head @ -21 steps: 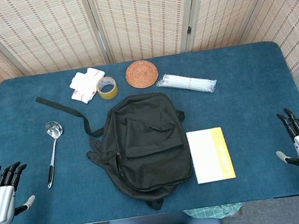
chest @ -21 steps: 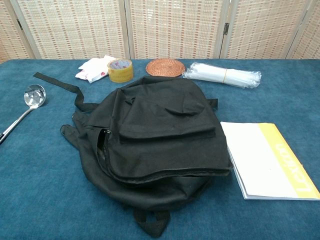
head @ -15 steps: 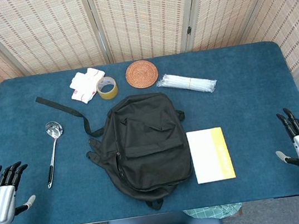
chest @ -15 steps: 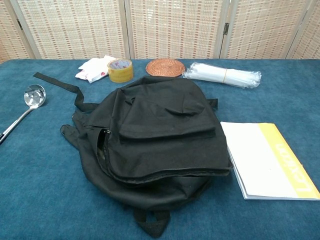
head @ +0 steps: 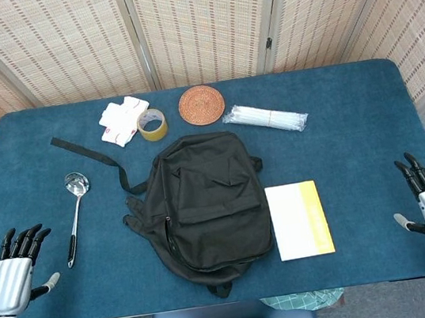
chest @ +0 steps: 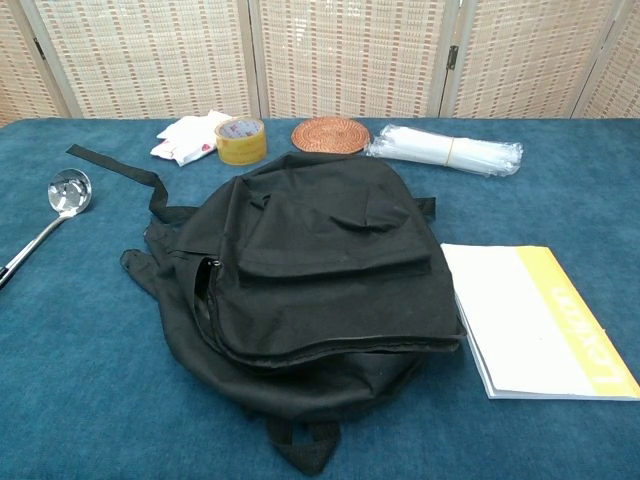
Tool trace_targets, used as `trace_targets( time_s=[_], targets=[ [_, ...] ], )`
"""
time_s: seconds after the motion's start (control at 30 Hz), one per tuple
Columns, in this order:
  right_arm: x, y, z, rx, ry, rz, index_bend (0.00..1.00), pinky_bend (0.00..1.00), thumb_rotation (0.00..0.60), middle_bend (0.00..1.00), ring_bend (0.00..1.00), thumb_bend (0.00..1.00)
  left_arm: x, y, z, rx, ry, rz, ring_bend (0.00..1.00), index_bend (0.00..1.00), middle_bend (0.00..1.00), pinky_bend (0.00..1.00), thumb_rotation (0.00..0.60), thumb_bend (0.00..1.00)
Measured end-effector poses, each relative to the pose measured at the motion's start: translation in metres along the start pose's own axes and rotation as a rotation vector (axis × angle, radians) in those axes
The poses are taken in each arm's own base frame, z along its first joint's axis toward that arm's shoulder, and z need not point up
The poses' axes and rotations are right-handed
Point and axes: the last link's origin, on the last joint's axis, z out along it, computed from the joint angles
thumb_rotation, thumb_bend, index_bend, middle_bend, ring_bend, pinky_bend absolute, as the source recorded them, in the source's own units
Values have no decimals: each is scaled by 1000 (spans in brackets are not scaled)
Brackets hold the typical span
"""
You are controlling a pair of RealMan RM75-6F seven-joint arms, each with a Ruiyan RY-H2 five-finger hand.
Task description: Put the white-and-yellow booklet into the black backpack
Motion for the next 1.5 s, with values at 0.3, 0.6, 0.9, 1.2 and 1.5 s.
trace_targets(
  time_s=[0.3,0.6,0.9,1.2,1.5],
  targets=[
    [-24,-12,24,155,-80,-76,126,126,600,168,265,206,-2,5,1,-9,-4,-5,162,203,146,49,600,226],
    [-67,-24,54,297,-157,-133,169,125,600,180,215,207,-3,5,-2,-3,-9,-7,162,203,146,48,600,226],
    [-102,-31,67,397,-188,-169,169,107,600,133,160,207,-5,5,-4,5,-18,-9,162,202,146,48,600,226],
    [-125,-43,74,458,-197,-171,169,104,600,129,158,207,-7,4,-5,11,-26,-10,162,202,146,47,600,226],
    [-130,-47,77,484,-199,-168,169,104,600,129,157,206,-8,3,-6,15,-30,-11,162,202,146,47,600,226]
  ],
)
